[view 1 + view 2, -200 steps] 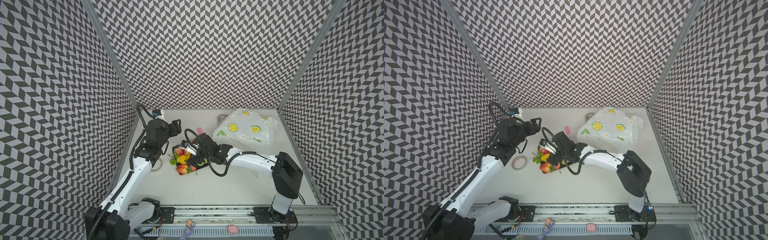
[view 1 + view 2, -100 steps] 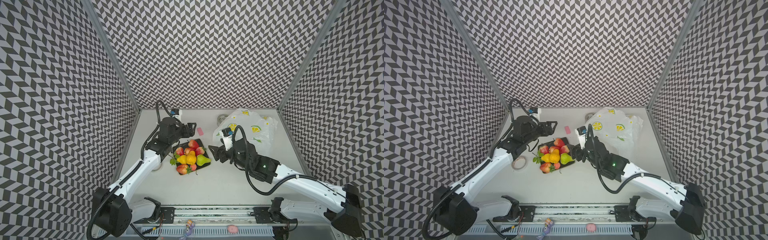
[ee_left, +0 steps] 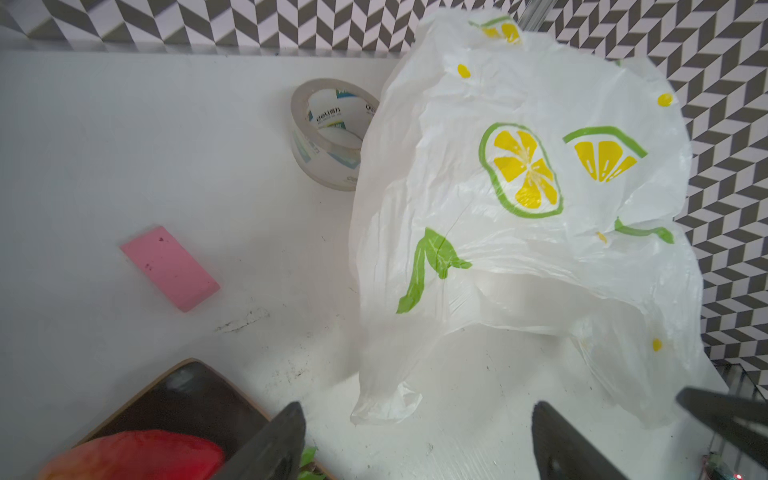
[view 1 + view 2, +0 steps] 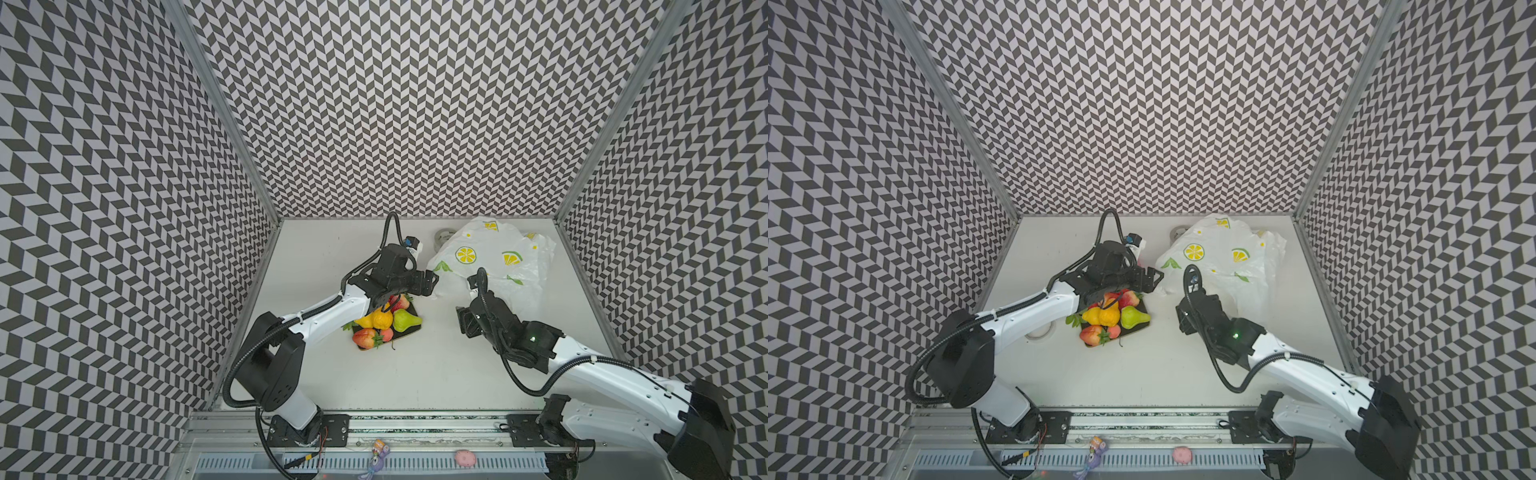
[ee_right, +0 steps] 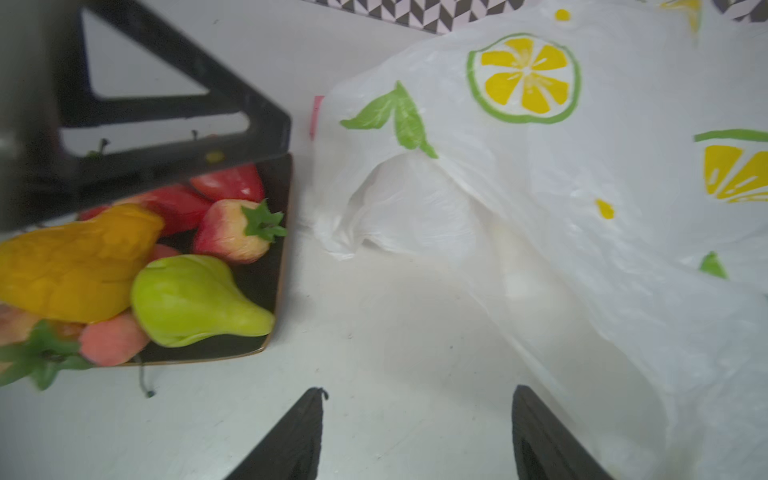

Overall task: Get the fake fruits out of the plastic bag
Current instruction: 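Move the right gripper back to the bag while the left grips its mouth, then push the right gripper deep into the bag toward the red strawberry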

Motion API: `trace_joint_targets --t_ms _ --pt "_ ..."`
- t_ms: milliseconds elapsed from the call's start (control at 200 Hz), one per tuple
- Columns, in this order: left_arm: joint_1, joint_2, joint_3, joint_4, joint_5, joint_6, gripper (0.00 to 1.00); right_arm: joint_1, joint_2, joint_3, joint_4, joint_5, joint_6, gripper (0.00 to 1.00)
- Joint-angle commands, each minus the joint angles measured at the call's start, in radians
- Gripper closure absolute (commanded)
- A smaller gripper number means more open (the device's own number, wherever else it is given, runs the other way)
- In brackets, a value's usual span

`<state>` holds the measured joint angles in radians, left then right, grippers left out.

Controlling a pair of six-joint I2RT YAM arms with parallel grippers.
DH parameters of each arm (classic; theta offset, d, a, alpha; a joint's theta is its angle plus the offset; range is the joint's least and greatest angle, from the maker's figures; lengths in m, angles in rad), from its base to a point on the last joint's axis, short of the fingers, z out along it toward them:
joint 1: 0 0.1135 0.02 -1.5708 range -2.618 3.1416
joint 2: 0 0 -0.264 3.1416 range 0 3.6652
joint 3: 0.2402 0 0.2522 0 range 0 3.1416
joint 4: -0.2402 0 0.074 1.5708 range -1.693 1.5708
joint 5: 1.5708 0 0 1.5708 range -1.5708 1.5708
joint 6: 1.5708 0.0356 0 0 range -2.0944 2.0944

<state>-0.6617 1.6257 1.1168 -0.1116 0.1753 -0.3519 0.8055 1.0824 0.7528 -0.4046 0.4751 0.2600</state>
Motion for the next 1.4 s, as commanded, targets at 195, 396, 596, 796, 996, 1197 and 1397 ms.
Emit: trace_joint_targets --t_ms 195,396,596,796,996,1197,1397 --pt "-0.015 0.18 0.063 0.054 0.062 0.028 0.23 -0.145 0.032 0.044 0.09 -0.001 -0.468 0.3" --pt "-0.013 0.221 0.118 0.077 0.083 0.039 0.68 -0.16 0.064 0.039 0.133 -0.023 -0.76 0.32" --pt "-0.015 0.176 0.149 0.095 0.102 0.053 0.96 -0.163 0.106 -0.032 0.202 0.022 -0.977 0.33" --pt "-0.022 0.117 0.179 0.088 0.094 0.082 1.0 -0.241 0.183 -0.05 0.253 0.079 -1.014 0.36" --pt "-0.036 0.105 0.2 0.047 0.064 0.136 1.0 -0.291 0.247 -0.02 0.265 0.129 -1.009 0.38" --pt "-0.053 0.11 0.198 0.035 0.029 0.169 1.0 -0.294 0.211 0.043 0.174 0.015 -0.982 0.37" --pt "-0.061 0.11 0.192 0.024 0.014 0.188 1.0 -0.294 0.111 0.071 0.064 -0.148 -1.007 0.37"
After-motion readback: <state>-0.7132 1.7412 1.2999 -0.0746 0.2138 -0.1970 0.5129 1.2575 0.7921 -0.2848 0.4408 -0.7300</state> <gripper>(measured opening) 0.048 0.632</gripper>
